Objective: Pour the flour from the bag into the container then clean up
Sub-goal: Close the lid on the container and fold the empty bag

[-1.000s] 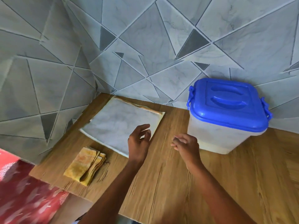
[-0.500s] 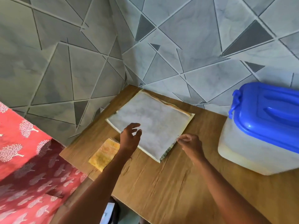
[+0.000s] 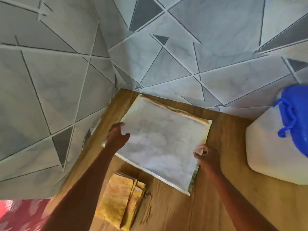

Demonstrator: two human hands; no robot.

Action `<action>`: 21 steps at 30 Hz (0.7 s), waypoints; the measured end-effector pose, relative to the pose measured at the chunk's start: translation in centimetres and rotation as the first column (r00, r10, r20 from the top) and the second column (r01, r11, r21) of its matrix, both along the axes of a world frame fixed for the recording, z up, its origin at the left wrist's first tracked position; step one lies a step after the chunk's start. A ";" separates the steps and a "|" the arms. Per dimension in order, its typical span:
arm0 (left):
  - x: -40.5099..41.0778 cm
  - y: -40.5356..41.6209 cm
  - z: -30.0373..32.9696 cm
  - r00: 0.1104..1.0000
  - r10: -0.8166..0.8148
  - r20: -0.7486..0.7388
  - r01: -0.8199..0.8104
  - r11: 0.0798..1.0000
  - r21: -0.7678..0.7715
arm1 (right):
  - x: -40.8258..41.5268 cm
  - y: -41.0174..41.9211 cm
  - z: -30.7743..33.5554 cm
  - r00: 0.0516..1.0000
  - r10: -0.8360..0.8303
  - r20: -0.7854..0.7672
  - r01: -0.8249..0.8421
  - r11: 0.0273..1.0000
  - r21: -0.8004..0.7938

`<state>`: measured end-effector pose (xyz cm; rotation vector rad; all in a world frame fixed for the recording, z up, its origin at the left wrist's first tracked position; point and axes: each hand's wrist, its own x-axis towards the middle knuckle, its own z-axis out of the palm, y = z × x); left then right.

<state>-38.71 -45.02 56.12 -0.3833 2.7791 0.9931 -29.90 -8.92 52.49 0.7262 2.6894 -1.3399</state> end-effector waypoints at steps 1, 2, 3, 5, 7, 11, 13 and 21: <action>-1.0 -0.7 -0.8 1.000 0.006 0.022 -0.006 1.000 0.002 | -0.2 -0.3 -0.2 1.000 -0.017 0.014 0.017 1.000 0.003; -2.0 -1.4 -1.9 0.999 0.010 0.042 -0.010 1.000 -0.003 | -0.4 -0.4 -0.4 0.999 -0.030 0.030 0.029 0.999 0.013; -3.1 -2.0 -2.9 0.998 0.019 0.068 -0.018 1.000 -0.020 | -0.6 -0.6 -0.7 0.998 -0.039 0.040 0.038 0.999 0.022; -4.6 -2.5 -4.0 0.992 0.069 0.104 -0.060 0.994 -0.091 | -0.8 -0.7 -1.2 0.997 -0.067 0.040 0.065 0.997 0.037; -5.6 -2.4 -3.4 0.990 0.112 0.081 -0.105 0.990 -0.093 | -0.9 -1.0 -1.4 0.995 -0.085 0.047 0.083 0.996 0.037; -7.0 -2.2 -1.1 0.990 0.084 0.110 -0.072 0.991 -0.110 | -0.8 -1.0 -1.6 0.995 -0.092 0.050 0.091 0.996 0.015; -7.6 -2.0 0.5 0.989 0.005 0.145 0.014 0.992 -0.127 | -0.9 -0.6 -1.4 0.995 -0.084 0.063 0.084 0.996 -0.007; -4.8 4.5 9.5 0.981 -0.173 0.090 0.140 0.946 0.293 | 0.1 0.6 -0.7 0.997 -0.050 0.054 0.057 0.988 -0.145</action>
